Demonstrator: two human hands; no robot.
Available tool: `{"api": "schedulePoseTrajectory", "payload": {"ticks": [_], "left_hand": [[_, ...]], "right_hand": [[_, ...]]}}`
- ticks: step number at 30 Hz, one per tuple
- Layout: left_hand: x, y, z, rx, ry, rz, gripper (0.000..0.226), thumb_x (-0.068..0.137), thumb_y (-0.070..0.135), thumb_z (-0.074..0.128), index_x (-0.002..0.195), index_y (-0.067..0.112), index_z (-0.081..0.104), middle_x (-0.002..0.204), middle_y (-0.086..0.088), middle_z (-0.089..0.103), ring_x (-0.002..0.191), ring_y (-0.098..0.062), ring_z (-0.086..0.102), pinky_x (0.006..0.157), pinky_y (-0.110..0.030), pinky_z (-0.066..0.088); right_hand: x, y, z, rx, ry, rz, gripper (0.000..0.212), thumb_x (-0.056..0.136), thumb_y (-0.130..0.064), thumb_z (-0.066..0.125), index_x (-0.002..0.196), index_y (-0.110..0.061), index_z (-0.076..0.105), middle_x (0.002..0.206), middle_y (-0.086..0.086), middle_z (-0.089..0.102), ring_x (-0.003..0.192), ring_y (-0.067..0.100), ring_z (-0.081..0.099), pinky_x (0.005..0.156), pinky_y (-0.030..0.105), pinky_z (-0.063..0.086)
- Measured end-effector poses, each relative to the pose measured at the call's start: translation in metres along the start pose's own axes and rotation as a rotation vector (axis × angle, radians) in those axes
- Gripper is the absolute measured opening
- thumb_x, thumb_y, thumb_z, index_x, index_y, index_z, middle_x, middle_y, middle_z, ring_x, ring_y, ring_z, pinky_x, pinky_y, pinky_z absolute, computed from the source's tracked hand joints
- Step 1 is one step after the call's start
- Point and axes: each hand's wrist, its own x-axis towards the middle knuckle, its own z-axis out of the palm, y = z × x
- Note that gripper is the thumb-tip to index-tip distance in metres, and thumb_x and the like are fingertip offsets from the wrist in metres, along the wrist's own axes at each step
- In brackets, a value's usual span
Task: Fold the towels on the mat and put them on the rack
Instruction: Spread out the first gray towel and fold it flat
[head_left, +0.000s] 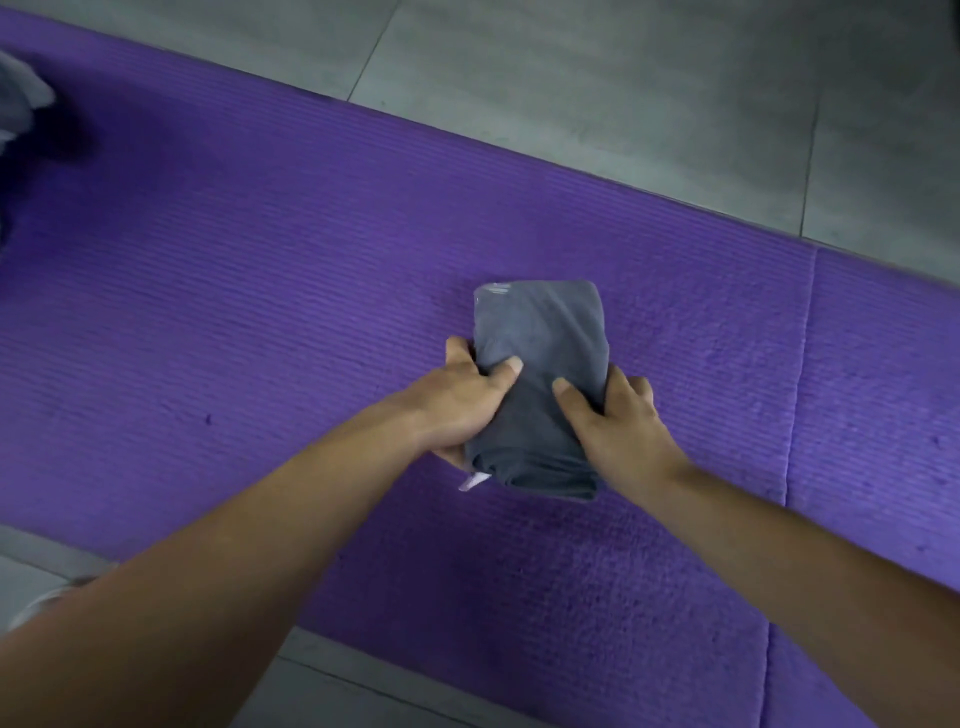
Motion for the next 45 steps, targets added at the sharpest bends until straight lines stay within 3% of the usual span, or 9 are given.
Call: {"api": "schedulePoseTrajectory", "payload": {"ticks": [3,7,14,18,24,28,31,41,45], "left_hand": [[0.007,0.0,-0.004,0.375,0.22,0.114,0.069,0.089,0.076,0.042,0.129,0.021,0.051,0.125,-0.004,0.062,0.114,-0.029,0.063,0.097,-0.047,0.052],[0.024,0.015,-0.002,-0.051,0.33,0.272,0.034,0.094,0.051,0.059,0.111,0.022,0.063,0.102,0.008,0.069,0.096,-0.011,0.067,0.081,-0.029,0.053],[0.04,0.016,0.0,-0.347,0.199,0.327,0.037,0.086,0.013,0.073,0.114,0.023,0.051,0.102,0.005,0.068,0.091,-0.005,0.068,0.078,-0.026,0.058],[0.038,0.003,0.0,-0.293,0.096,0.33,0.061,0.086,0.021,0.076,0.132,0.028,0.037,0.114,0.006,0.066,0.101,-0.005,0.066,0.082,-0.022,0.056],[0.04,0.002,0.0,0.031,0.257,0.295,0.067,0.089,0.054,0.064,0.145,0.032,0.034,0.134,-0.006,0.05,0.115,-0.025,0.06,0.101,-0.043,0.05],[0.031,-0.003,0.004,0.287,0.372,0.234,0.084,0.101,0.04,0.052,0.161,0.028,-0.005,0.152,-0.013,0.029,0.136,-0.034,0.041,0.111,-0.048,0.038],[0.035,0.0,0.004,0.469,0.52,0.573,0.072,0.1,0.021,0.045,0.162,0.022,0.008,0.168,-0.007,0.014,0.155,-0.025,0.01,0.125,-0.045,0.017],[0.071,-0.029,0.029,0.468,0.4,0.6,0.078,0.093,0.05,0.015,0.158,0.019,-0.015,0.167,0.001,-0.022,0.154,-0.015,-0.02,0.126,-0.038,-0.011],[0.07,-0.023,0.025,0.332,0.334,0.577,0.081,0.1,0.039,0.041,0.161,0.018,-0.009,0.169,-0.001,-0.015,0.156,-0.016,-0.012,0.127,-0.043,-0.003]], "right_hand": [[-0.01,0.005,-0.002,-0.074,0.048,-0.095,0.031,0.094,-0.057,0.053,0.108,-0.03,0.046,0.113,-0.006,0.045,0.104,0.016,0.053,0.08,0.027,0.044],[-0.003,-0.012,-0.007,0.04,0.151,-0.211,0.023,0.096,-0.044,0.057,0.107,-0.024,0.05,0.107,-0.004,0.058,0.086,0.008,0.06,0.064,0.02,0.042],[0.035,-0.041,-0.028,0.133,0.126,-0.119,0.076,0.095,-0.044,0.058,0.158,-0.032,0.017,0.122,-0.007,0.057,0.094,0.009,0.056,0.072,0.02,0.041],[0.033,-0.034,-0.024,0.037,0.138,-0.228,0.065,0.1,-0.048,0.05,0.157,-0.042,0.019,0.145,-0.001,0.043,0.115,0.012,0.053,0.088,0.018,0.037],[0.029,-0.013,-0.008,-0.111,0.079,-0.276,0.06,0.102,-0.042,0.05,0.155,-0.045,0.022,0.129,-0.008,0.036,0.083,-0.004,0.049,0.059,0.004,0.037],[0.025,-0.008,0.003,-0.205,0.11,-0.305,0.062,0.099,-0.048,0.051,0.155,-0.04,0.026,0.142,-0.003,0.03,0.113,0.01,0.05,0.089,0.016,0.045],[0.031,-0.017,0.001,-0.364,0.251,-0.46,0.058,0.1,-0.048,0.043,0.155,-0.031,0.034,0.164,0.005,0.012,0.148,0.03,0.015,0.12,0.048,0.023],[0.064,0.002,0.011,-0.668,0.082,-0.486,0.064,0.103,-0.047,0.018,0.159,-0.032,-0.01,0.165,-0.011,-0.024,0.154,0.021,-0.02,0.122,0.038,-0.007],[0.07,0.0,0.006,-0.62,0.009,-0.488,0.064,0.104,-0.048,0.021,0.159,-0.034,-0.008,0.165,-0.013,-0.023,0.154,0.018,-0.019,0.126,0.04,-0.005]]}}
